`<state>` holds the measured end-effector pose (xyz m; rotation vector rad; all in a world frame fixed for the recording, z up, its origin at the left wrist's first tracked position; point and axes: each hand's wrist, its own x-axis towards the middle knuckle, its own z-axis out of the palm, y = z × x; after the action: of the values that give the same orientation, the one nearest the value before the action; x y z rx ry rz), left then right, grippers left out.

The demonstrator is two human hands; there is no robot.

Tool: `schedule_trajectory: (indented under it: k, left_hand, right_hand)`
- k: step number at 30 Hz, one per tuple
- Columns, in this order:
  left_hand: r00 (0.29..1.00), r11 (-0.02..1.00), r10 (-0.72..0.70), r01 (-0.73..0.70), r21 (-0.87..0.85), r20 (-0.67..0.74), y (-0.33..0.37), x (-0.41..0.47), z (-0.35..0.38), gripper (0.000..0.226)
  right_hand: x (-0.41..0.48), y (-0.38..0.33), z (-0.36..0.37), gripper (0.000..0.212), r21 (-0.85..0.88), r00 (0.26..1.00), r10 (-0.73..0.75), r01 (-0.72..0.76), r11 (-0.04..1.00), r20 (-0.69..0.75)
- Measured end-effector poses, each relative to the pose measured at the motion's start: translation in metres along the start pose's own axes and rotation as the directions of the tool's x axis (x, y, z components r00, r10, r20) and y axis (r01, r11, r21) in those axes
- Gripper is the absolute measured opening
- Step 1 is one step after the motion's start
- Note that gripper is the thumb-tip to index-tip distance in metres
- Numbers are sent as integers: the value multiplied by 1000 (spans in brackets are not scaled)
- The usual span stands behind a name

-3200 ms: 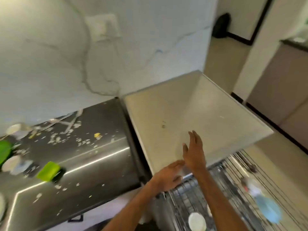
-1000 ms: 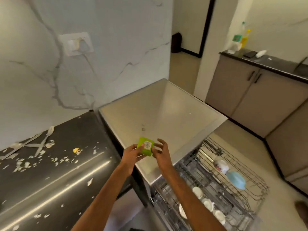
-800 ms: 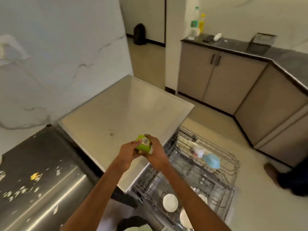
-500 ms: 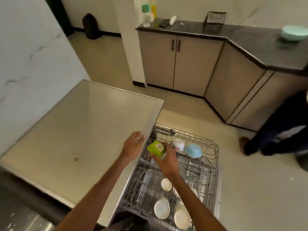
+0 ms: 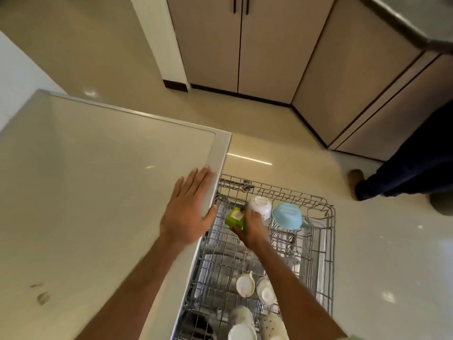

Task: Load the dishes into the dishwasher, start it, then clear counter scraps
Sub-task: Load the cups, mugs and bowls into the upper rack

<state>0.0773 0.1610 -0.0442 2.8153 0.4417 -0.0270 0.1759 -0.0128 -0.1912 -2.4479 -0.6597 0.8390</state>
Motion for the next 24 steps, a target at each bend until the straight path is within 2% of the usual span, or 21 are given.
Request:
schedule_trajectory:
  k: [3, 6, 11, 18, 24]
  left_hand:
    - [1000, 1000, -15, 15, -17, 9, -1, 1, 0, 80]
    - [1000, 1000, -21, 21, -22, 22, -2, 1, 0, 81]
    - [999, 999, -27, 28, -26, 29, -2, 3, 1, 80]
    - [999, 999, -32, 32, -24, 19, -1, 3, 2, 80]
    - [1000, 999, -29, 29, -31, -6, -2, 2, 4, 82]
  right_hand:
    - [45, 0, 15, 68, -80, 998, -30, 35, 996, 62]
    - [77, 1, 28, 66, -125, 996, -75, 80, 989, 50]
    - [96, 13, 50, 68, -348, 989, -121, 144, 926, 88]
    - [88, 14, 73, 78, -400, 991, -87, 121, 908, 103]
    - [93, -3, 72, 72, -414, 992, -4, 58, 908, 130]
